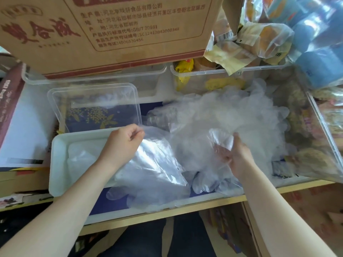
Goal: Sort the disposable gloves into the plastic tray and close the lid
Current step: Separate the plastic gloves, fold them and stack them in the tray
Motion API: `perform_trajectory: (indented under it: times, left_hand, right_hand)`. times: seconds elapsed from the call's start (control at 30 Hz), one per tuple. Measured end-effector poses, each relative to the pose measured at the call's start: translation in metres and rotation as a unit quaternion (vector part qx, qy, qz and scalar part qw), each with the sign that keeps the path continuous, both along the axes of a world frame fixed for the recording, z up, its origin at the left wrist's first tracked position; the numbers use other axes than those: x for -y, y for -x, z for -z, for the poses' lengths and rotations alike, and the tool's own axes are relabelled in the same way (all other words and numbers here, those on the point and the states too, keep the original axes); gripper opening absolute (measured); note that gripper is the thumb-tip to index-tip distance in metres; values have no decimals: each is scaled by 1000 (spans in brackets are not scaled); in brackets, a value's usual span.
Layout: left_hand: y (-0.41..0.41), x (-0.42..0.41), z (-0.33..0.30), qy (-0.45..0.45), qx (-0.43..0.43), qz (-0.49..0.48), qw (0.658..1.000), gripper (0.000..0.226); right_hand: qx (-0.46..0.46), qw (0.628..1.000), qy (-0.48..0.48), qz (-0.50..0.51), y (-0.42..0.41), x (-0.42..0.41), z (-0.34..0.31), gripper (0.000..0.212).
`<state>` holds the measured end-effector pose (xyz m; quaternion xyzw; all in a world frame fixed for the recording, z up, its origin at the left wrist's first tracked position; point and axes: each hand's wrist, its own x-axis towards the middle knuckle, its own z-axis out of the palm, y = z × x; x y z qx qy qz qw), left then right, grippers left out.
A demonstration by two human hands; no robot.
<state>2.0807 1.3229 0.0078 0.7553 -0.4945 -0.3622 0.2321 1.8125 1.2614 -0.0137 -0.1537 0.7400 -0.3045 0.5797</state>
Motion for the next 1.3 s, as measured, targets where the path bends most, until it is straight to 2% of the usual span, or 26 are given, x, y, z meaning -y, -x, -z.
perform_trajectory:
  times: [0.07, 0.13, 0.2, 0.27, 0.3, 0.33, 0.4, 0.43, 0.47, 0.53, 0.6, 0.67, 0.77, 0.83, 0.9, 0.97, 1.0, 1.07, 1.17, 1.2, 1.27, 1.3]
  left_hand:
    - [2, 0, 2, -2, 6, -1, 1000, 16]
    - [5, 1, 3, 7, 13, -4, 1000, 16]
    - [9, 2, 5, 17, 21, -16, 1000, 21]
    - [12, 3, 5, 24, 27, -31, 999, 22]
    - [13, 3, 5, 28, 31, -40, 998, 23]
    - [14, 3, 5, 35, 36, -46, 998, 24]
    - [15, 3, 5, 48, 48, -51, 996, 26]
    - [15, 3, 4, 52, 56, -50, 996, 27]
    - [15, 3, 3, 55, 63, -48, 995, 27]
    - [15, 1, 2, 58, 70, -41, 995, 27]
    - [15, -1, 0, 57, 70, -32, 995, 26]
    - [15, -4, 0, 59, 68, -28, 996, 24]
    - [13, -9, 0, 67, 63, -40, 995, 24]
    - [10, -13, 0, 74, 55, -50, 995, 27]
    - [8, -17, 1, 74, 46, -56, 995, 29]
    - [5, -20, 1, 71, 38, -57, 995, 26]
    - [4, -20, 0, 73, 36, -59, 995, 25]
    - [-1, -21, -3, 92, 38, -70, 993, 21]
    - [-6, -19, -13, 150, 40, -107, 982, 16]
    - [-7, -17, -18, 173, 42, -122, 976, 16]
    - [-9, -11, -27, 218, 48, -148, 963, 15]
    - [-11, -7, -31, 237, 46, -155, 958, 15]
  right_hand:
    - [11, 998, 16, 56, 7, -4, 3, 49]
    - [20, 996, 45, 77, 13, -14, 2, 61]
    - [-28, 994, 103, 25, 17, -29, 6, 62]
    - [-117, 977, 168, -61, 19, -45, 10, 77]
    - [-194, 956, 188, -119, 20, -53, 13, 87]
    - [-294, 916, 201, -186, 20, -58, 14, 91]
    - [-478, 779, 267, -306, 19, -67, 19, 75]
    - [-509, 724, 311, -346, 16, -66, 19, 60]
    - [-501, 698, 341, -382, 12, -62, 18, 47]
    - [-437, 682, 355, -467, -1, -43, 15, 34]
    - [-399, 644, 333, -561, -17, -18, 15, 36]
    - [-403, 605, 308, -613, -32, 6, 21, 49]
    - [-413, 586, 250, -650, -49, 25, 28, 59]
    - [-435, 574, 249, -648, -57, 30, 33, 59]
    - [-465, 561, 265, -631, -60, 34, 36, 51]
    - [-481, 539, 308, -619, -59, 37, 37, 33]
    - [-474, 537, 346, -606, -57, 38, 37, 22]
    - [-429, 562, 409, -576, -48, 40, 29, 6]
    - [-358, 593, 452, -563, -33, 37, -4, 4]
    - [-318, 619, 468, -545, -30, 33, -21, 7]
    - [-210, 710, 468, -483, -27, 20, -60, 10]
    - [-169, 733, 468, -464, -27, 12, -79, 11]
